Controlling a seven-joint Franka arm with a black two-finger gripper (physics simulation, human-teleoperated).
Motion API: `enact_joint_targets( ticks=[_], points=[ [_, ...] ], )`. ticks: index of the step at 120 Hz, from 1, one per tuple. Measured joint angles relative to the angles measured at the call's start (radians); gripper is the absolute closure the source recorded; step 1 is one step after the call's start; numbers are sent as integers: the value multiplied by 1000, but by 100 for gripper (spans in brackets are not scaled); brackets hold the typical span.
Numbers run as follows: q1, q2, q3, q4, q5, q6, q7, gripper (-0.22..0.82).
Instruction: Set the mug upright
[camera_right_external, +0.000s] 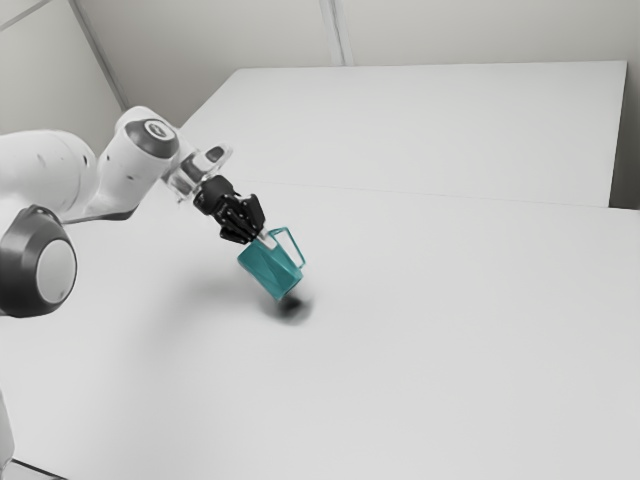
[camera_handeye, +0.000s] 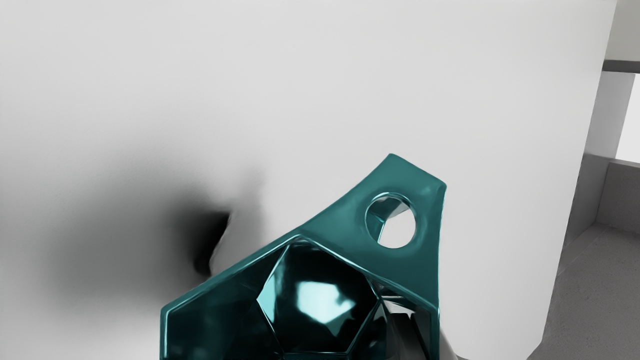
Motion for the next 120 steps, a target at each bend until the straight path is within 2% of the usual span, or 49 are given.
enact_joint_targets(
  ticks=[20, 50, 95, 120],
  points=[
    [-6, -14, -21, 22, 77, 24, -49, 79],
    [-7, -26, -75, 46, 282, 122, -124, 79],
    [-17, -14, -166, 104, 574, 191, -244, 79],
    [-30, -5, -182, 103, 696, 254, -298, 79]
  ],
)
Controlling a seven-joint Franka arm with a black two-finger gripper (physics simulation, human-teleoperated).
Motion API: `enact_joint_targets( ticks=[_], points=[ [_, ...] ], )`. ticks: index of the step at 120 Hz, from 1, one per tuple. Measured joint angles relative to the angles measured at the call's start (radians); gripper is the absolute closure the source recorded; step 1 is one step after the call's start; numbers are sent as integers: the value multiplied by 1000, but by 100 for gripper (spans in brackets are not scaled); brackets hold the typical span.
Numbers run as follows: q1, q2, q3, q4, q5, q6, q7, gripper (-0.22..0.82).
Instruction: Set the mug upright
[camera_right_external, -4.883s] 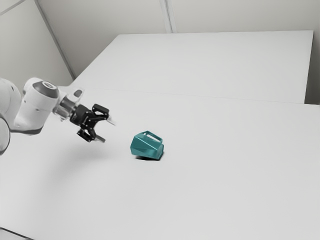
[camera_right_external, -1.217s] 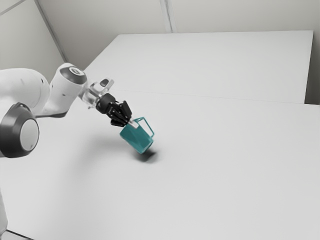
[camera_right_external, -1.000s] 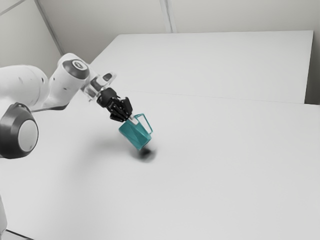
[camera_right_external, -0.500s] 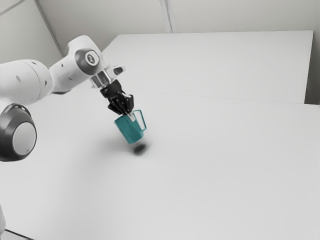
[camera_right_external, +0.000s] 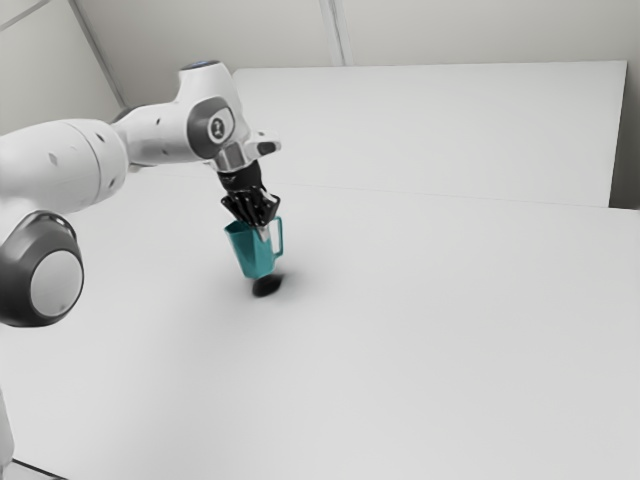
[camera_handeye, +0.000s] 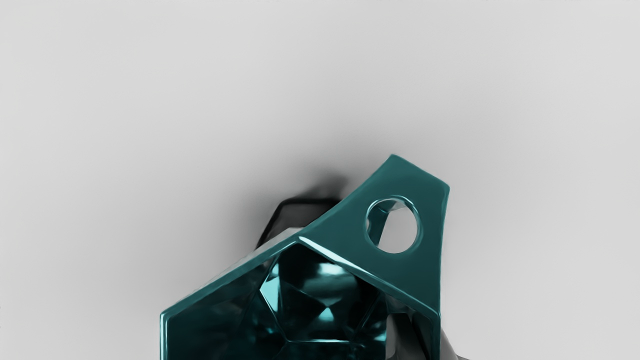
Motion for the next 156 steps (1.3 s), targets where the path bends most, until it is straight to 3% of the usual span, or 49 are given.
enact_joint_targets(
  ticks=[40, 71, 156],
  points=[
    [-22, -12, -53, -19, 139, 40, -110, 79],
    [-22, -52, -80, -118, 229, 122, -192, 79],
    [-21, 4, -85, -112, 272, 278, -296, 79]
  ],
)
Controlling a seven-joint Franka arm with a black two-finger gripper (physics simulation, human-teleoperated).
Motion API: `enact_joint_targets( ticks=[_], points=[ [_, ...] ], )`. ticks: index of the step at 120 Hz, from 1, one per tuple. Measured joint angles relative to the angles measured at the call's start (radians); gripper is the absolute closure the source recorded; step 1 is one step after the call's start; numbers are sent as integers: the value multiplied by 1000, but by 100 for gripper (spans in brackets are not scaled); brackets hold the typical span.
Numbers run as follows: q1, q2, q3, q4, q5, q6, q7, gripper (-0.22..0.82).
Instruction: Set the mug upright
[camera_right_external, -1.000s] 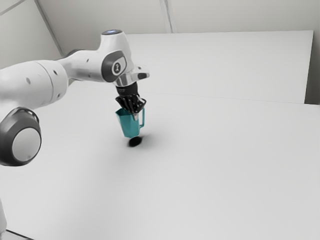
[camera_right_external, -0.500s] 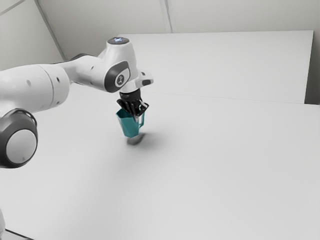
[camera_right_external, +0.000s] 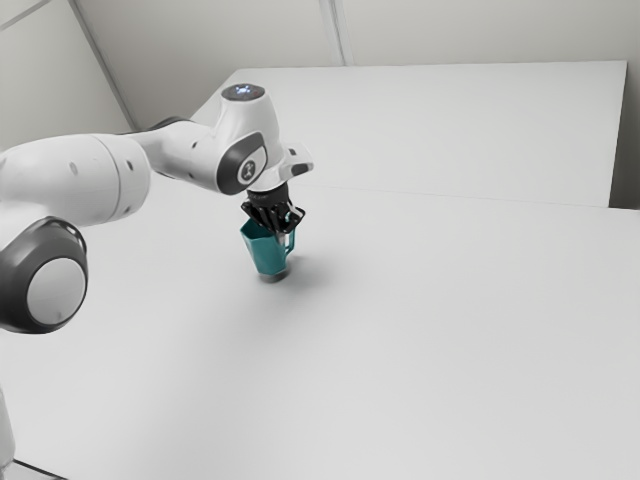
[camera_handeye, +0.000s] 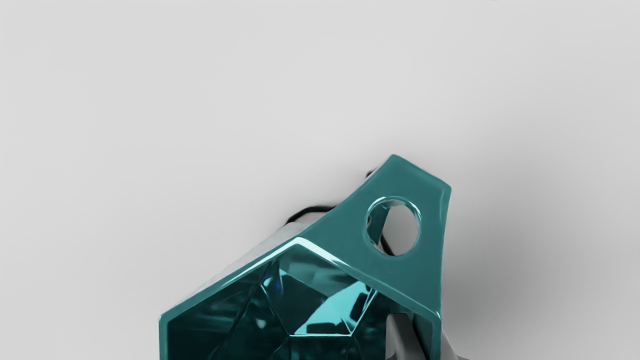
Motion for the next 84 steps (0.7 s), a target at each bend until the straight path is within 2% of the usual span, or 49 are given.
enact_joint_targets(
  ticks=[12, 20, 39, 51, 64, 84],
  points=[
    [0, 9, 0, 0, 0, 10, -7, 78],
    [0, 12, 0, 0, -1, 16, -10, 72],
    [-1, 13, 0, 0, -3, 23, -18, 39],
    [-1, 0, -1, 0, -4, 24, -22, 24],
    [0, -58, -17, 0, -6, 4, -25, 15],
    [5, -233, -41, -1, -15, -108, -23, 7]
  ],
)
